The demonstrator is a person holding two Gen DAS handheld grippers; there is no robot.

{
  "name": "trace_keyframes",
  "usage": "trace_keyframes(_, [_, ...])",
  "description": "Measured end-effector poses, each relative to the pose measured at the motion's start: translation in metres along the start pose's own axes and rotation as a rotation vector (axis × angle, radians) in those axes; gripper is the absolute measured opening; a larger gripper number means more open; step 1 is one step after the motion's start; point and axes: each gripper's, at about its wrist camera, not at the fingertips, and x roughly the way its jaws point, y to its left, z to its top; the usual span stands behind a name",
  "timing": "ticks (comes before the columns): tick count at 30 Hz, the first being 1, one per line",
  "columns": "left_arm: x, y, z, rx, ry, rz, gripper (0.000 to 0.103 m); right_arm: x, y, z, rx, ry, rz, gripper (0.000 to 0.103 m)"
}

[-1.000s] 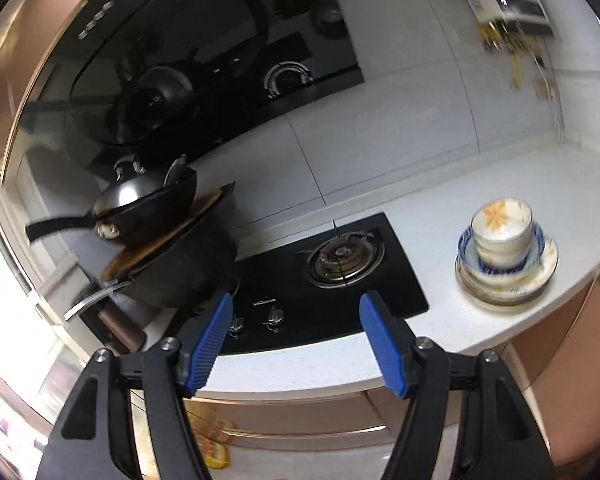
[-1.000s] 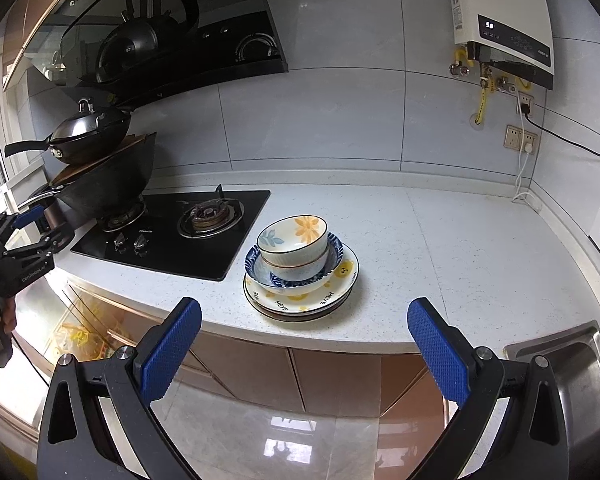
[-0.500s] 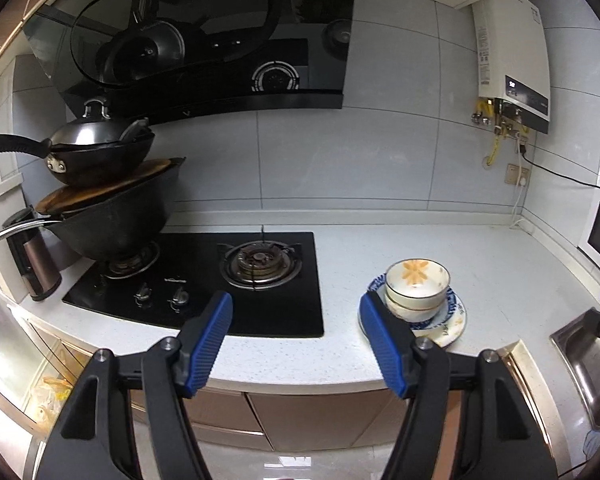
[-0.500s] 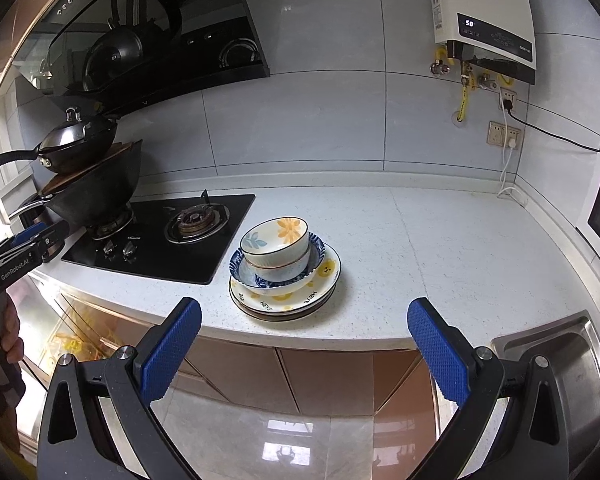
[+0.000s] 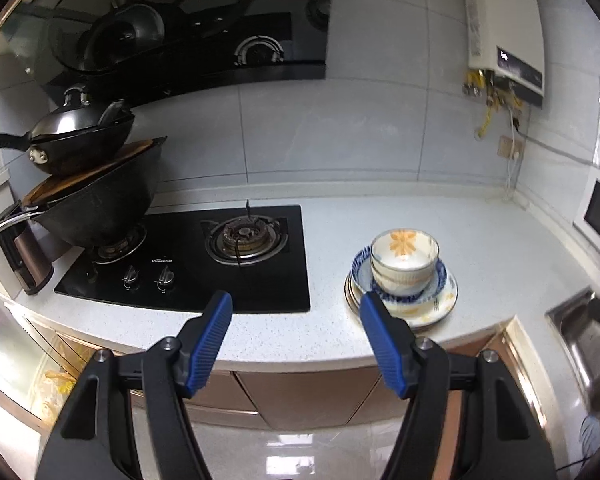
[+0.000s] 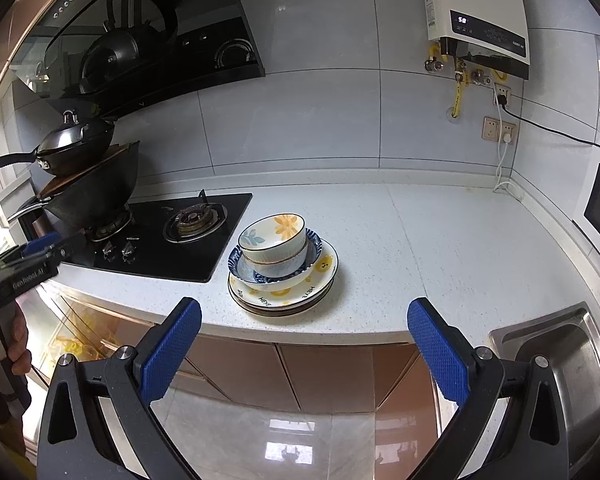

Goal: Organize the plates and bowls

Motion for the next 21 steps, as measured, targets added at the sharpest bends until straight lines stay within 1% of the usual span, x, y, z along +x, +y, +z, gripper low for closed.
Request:
trace_keyframes(3, [0.004,-0.007,-0.012,0.058,0.031,0.002,0.065,-0.003,-0.005,-0.002,0.010,0.003,-0.013,0.102])
trace_keyframes(6, [0.007,-0.010,-0.021,0.083,0.053,0.001,0.065,-0.004,-0.010,-0.005,0.024,0.008,-0.029,0.102])
trace_keyframes(10, [0.006,-0.013,-0.024,0.069,0.061,-0.008,0.065,-0.006,-0.015,-0.007,0.036,0.011,-0.043,0.102])
trace_keyframes(14, [0.009,-0.015,-0.023,0.051,0.055,0.015,0.065,-0.007,-0.015,-0.008,0.039,0.012,-0.045,0.102])
trace_keyframes(17, [0.016,-0.018,-0.022,0.037,0.067,0.032,0.065,-0.005,-0.014,-0.008,0.038,0.017,-0.042,0.102])
trace_keyframes(21, [0.027,-0.019,-0.022,0.023,0.105,0.046,0.065,-0.003,-0.014,-0.008,0.039,0.022,-0.037,0.102])
